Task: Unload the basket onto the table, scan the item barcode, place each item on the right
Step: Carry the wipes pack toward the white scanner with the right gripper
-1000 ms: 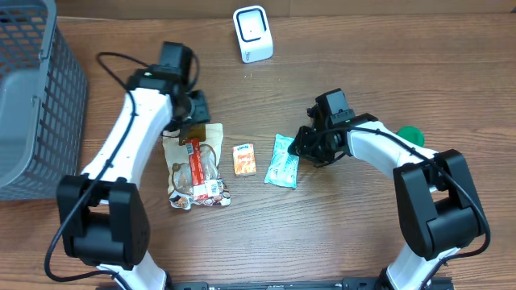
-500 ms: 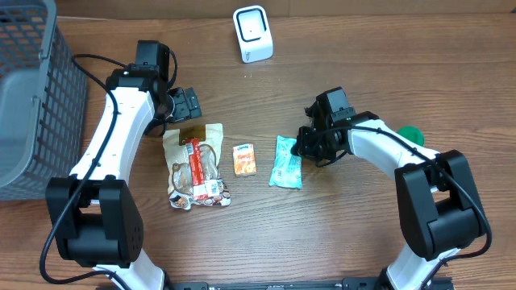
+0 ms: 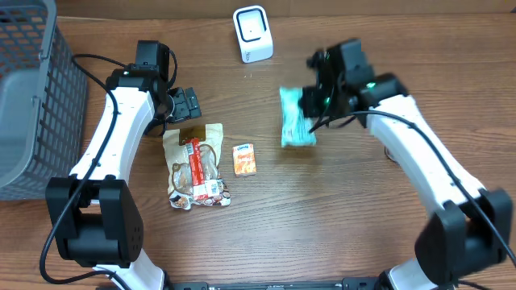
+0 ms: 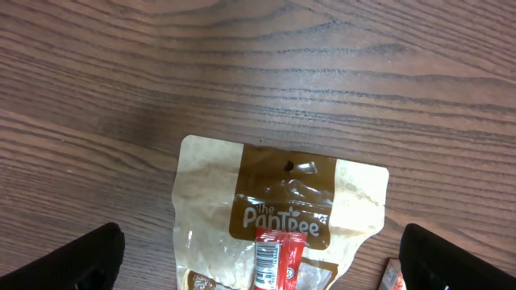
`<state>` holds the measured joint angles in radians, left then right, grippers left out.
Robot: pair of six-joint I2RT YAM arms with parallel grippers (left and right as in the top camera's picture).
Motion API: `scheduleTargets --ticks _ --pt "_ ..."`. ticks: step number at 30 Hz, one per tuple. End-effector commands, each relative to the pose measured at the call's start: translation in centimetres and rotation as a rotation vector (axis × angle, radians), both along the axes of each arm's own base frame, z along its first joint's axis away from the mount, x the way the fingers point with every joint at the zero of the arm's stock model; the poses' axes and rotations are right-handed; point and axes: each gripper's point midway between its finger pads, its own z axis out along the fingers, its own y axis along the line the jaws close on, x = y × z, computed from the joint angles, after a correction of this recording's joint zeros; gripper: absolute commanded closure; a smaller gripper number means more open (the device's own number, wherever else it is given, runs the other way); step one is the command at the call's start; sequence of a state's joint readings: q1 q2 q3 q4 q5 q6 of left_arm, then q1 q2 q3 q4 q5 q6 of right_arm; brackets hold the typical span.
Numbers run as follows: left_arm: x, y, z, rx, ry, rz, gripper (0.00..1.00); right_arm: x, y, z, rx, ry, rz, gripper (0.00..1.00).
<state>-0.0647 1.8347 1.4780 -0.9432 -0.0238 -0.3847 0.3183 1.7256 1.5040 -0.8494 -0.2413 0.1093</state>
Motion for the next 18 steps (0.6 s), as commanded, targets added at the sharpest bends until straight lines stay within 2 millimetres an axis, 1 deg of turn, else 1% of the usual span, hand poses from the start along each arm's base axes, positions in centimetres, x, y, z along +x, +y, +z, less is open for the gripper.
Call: scheduleTargets --ticks 1,3,5,7,8,10,12,14,18 --pt "0.3 0.2 0.8 0.015 -0.024 -0.014 0.00 1.9 -1.2 10.5 -0.029 -0.220 -0.029 0.97" --pt "0.3 0.2 0.8 0.015 -0.024 -0.014 0.00 1.9 -1.5 13.8 -0.032 -0.259 -0.043 0.97" --pt "0.3 0.2 0.8 0.015 -0.024 -0.014 0.00 1.7 -2.0 16.5 -0.043 -0.289 -0.059 0.97" --pt "0.3 0.2 0.8 0.015 -0.024 -0.014 0.00 1.4 -2.5 18.4 -0.064 -0.318 -0.051 0.96" --pt "0.3 0.2 0.8 0.015 -0.024 -0.014 0.00 1.3 -2.5 18.7 -0.078 -0.330 -0.034 0.97" --pt "0.3 0.2 0.8 0.015 -0.024 -0.014 0.00 1.3 -2.8 18.9 -0.114 -0.353 -0.008 0.97" --pt "0.3 0.2 0.8 0.015 -0.024 -0.014 0.00 2.1 -3.3 18.6 -0.167 -0.373 -0.008 0.97" --pt "0.3 0.2 0.8 0.015 -0.024 -0.014 0.00 3.4 -3.5 18.0 -0.208 -0.393 -0.008 0.97" --pt "0.3 0.2 0.8 0.015 -0.024 -0.014 0.00 6.4 -2.8 16.4 -0.262 -0.434 0.035 0.97"
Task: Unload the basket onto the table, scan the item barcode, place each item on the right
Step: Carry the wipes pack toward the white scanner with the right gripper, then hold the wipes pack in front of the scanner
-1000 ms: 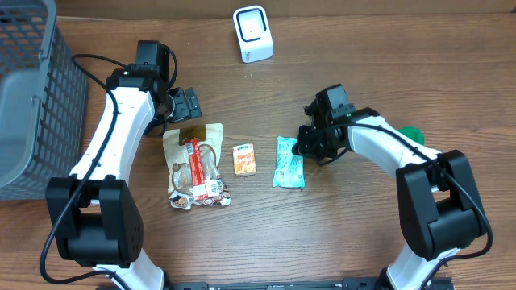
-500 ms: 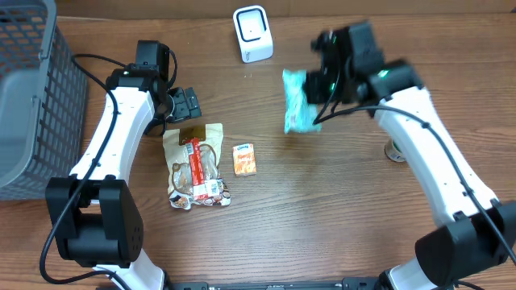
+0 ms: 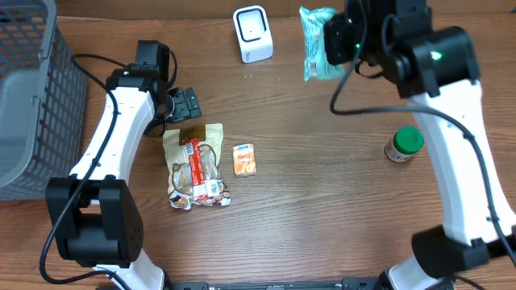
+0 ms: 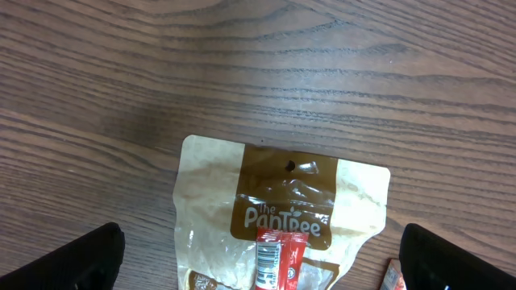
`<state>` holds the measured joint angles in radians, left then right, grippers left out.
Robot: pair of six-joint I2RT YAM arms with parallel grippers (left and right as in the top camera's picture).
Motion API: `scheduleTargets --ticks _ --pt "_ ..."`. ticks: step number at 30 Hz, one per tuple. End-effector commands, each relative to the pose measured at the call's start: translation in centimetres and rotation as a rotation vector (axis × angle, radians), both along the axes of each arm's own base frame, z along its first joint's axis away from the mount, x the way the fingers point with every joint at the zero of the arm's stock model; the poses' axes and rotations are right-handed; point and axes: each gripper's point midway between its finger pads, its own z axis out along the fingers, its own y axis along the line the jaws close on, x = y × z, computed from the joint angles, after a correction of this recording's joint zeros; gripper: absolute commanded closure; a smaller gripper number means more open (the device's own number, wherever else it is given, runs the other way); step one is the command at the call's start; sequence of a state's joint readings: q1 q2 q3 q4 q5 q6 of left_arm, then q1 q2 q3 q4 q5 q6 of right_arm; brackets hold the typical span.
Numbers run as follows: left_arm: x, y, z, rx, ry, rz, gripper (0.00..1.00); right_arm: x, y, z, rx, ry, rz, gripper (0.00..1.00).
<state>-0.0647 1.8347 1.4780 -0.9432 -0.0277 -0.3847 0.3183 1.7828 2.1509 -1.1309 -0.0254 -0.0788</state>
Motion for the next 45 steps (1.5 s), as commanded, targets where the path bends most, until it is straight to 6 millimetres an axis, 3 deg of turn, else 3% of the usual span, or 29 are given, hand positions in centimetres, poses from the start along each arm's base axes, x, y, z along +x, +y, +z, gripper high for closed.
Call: scheduleTargets --ticks 1,8,16,23,31,36,40,45 --pt "0.3 0.1 0.8 0.011 -0.024 -0.015 0.00 3.4 0.1 -2.3 -0.121 -0.039 0.026 0.97" --pt "0.3 0.1 0.8 0.011 -0.024 -0.015 0.00 9.0 2.7 -6.5 -0.310 -0.136 0.048 0.97" --pt "0.3 0.1 0.8 0.012 -0.024 -0.015 0.00 15.0 9.2 -11.7 -0.590 -0.356 0.068 0.97" --pt "0.3 0.1 0.8 0.011 -0.024 -0.016 0.00 17.7 12.9 -13.7 -0.598 -0.516 0.025 0.97" --pt "0.3 0.1 0.8 0.011 -0.024 -0.015 0.00 19.8 12.4 -13.4 -0.449 -0.656 -0.214 0.97" --pt "0.3 0.1 0.8 0.011 -0.024 -0.016 0.00 20.4 12.7 -13.3 -0.351 -0.730 -0.266 0.97" --pt "0.3 0.1 0.8 0.011 -0.024 -0.015 0.00 20.7 12.9 -13.8 -0.327 -0.759 -0.275 0.96" --pt "0.3 0.1 0.8 0.011 -0.024 -0.015 0.00 21.1 13.0 -16.0 -0.336 -0.748 -0.271 0.96"
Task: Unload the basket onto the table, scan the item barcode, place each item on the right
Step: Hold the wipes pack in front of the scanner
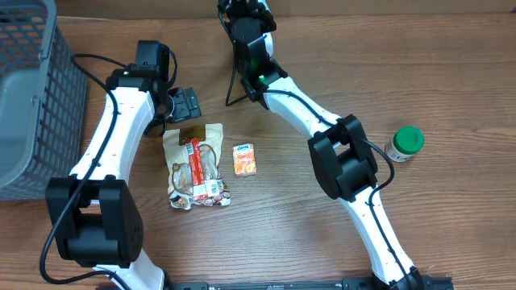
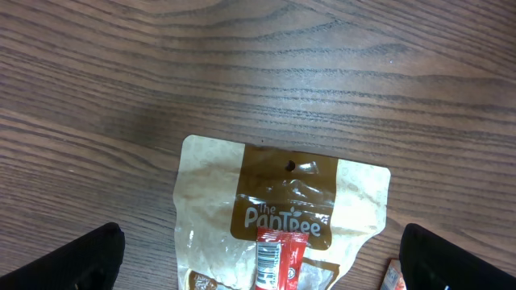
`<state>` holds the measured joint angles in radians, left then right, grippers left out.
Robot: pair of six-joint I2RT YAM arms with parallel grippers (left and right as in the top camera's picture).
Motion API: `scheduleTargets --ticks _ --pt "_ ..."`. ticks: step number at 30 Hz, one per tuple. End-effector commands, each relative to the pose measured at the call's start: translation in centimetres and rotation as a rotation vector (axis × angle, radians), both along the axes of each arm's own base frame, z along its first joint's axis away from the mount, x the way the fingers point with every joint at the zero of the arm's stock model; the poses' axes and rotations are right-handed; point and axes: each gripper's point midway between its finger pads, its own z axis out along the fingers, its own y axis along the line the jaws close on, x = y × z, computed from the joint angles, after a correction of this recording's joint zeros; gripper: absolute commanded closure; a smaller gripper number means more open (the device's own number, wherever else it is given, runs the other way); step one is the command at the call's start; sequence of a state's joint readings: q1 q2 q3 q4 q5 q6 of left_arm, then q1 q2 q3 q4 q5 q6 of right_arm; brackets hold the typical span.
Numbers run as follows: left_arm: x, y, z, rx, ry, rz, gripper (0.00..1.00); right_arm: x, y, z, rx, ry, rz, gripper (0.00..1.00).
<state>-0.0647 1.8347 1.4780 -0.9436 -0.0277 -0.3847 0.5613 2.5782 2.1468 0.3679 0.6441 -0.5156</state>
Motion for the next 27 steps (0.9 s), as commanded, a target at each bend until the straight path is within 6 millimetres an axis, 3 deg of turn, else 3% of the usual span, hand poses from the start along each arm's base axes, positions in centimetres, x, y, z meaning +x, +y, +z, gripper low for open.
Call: scheduleTargets --ticks 1,8,16,27 --pt "0.4 0.1 0.8 0.011 -0.025 -0.015 0.00 0.5 -0.6 -1.3 0.017 0.001 -0.024 0.96" --pt "0.4 0.1 0.8 0.011 -0.025 -0.015 0.00 0.5 -0.5 -2.0 0.007 0.016 -0.024 0.97" --pt "0.4 0.1 0.8 0.011 -0.025 -0.015 0.00 0.2 -0.2 -4.1 0.018 0.096 -0.022 0.97" --pt "0.4 0.1 0.8 0.011 -0.025 -0.015 0.00 -1.1 1.6 -6.3 0.011 0.181 0.004 0.96"
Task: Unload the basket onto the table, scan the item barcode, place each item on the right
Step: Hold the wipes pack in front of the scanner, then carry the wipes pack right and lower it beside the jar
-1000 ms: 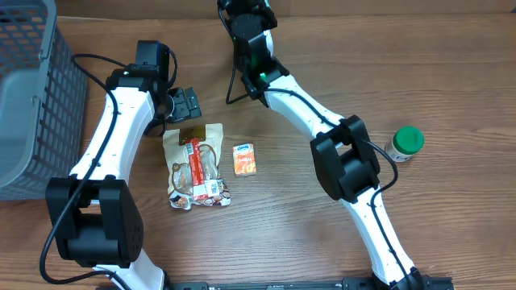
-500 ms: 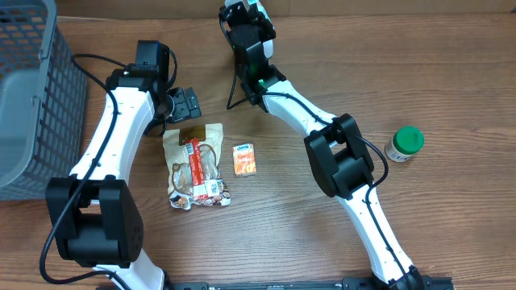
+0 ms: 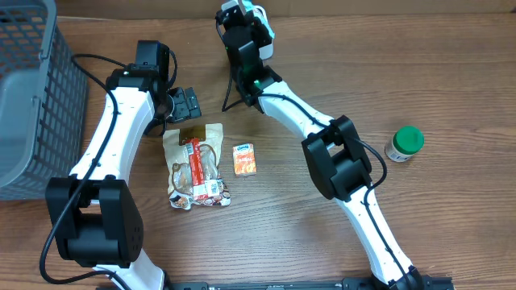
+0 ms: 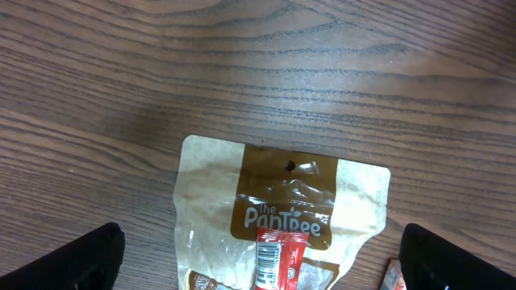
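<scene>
My right gripper (image 3: 251,22) is at the table's far edge, and its wrist covers most of the white barcode scanner (image 3: 258,10). Only a thin edge of the teal packet (image 3: 269,32) shows beside the gripper head, which seems shut on it; the fingers themselves are hidden. My left gripper (image 4: 270,262) hangs wide open over the top of the brown Pantree bag (image 4: 282,201), its fingertips (image 4: 85,258) apart on either side and holding nothing. In the overhead view the left gripper (image 3: 182,103) is just beyond the bag (image 3: 193,165).
A red sachet (image 3: 193,161) lies on the bag, and a small orange packet (image 3: 244,159) lies to its right. A green-capped bottle (image 3: 403,143) stands at the right. A grey wire basket (image 3: 24,97) fills the far left.
The right gripper has shifted slightly at the scanner, and a teal edge and a white bit now show beside it. The left arm and the items on the table are unchanged.
The right gripper was down on the teal packet mid-table, right of the scanner. Then it held the packet raised at the far edge, right of the scanner. Then it was over the scanner, where it stays. The left gripper stayed open over the bag throughout.
</scene>
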`<state>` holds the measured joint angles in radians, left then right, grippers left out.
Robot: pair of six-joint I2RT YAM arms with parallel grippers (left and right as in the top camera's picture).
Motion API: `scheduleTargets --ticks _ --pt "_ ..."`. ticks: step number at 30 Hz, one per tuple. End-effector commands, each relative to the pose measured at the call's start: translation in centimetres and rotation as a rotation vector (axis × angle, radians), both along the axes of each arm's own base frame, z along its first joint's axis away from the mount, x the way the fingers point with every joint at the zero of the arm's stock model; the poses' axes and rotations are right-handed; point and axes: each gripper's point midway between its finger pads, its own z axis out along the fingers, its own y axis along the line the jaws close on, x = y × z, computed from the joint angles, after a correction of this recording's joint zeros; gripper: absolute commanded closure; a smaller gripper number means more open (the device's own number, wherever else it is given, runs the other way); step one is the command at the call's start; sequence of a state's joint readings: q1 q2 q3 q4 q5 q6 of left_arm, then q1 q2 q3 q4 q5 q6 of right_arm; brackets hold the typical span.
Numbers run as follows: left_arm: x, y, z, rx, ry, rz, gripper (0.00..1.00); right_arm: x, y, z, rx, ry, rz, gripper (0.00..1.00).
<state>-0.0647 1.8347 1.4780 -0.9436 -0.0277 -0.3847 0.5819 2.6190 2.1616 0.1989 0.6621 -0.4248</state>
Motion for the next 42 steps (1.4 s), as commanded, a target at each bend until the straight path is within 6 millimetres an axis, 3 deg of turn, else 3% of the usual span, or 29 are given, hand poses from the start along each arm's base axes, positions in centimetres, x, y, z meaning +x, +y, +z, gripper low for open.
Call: scheduleTargets --ticks 1,11,14,19,25,30,33,36,42 --pt "0.4 0.1 0.8 0.011 -0.025 -0.015 0.00 -0.5 0.7 -0.7 0.039 0.025 0.007 0.96" --pt "0.4 0.1 0.8 0.011 -0.025 -0.015 0.00 -0.6 1.2 -0.6 0.069 0.023 0.013 0.97" --pt "0.3 0.1 0.8 0.011 -0.024 -0.016 0.00 -0.7 0.9 0.5 0.074 0.006 -0.002 0.97" --pt "0.4 0.1 0.8 0.011 -0.025 -0.015 0.00 -1.4 -0.3 6.9 0.106 -0.048 -0.025 0.97" --pt "0.4 0.1 0.8 0.011 -0.025 -0.015 0.00 -4.4 -2.3 16.0 0.167 -0.059 -0.031 0.97" --pt "0.4 0.1 0.8 0.011 -0.025 -0.015 0.00 -7.9 -6.0 19.5 0.230 0.047 -0.086 0.97" --pt "0.4 0.1 0.8 0.011 -0.025 -0.016 0.00 -10.7 -9.1 18.9 0.245 0.205 -0.115 0.97" --pt "0.3 0.1 0.8 0.011 -0.024 -0.015 0.00 -13.5 -11.6 16.3 0.225 0.403 -0.129 0.97" --pt "0.4 0.1 0.8 0.011 -0.025 -0.015 0.00 -20.9 -15.7 7.1 0.254 0.991 -0.101 0.96"
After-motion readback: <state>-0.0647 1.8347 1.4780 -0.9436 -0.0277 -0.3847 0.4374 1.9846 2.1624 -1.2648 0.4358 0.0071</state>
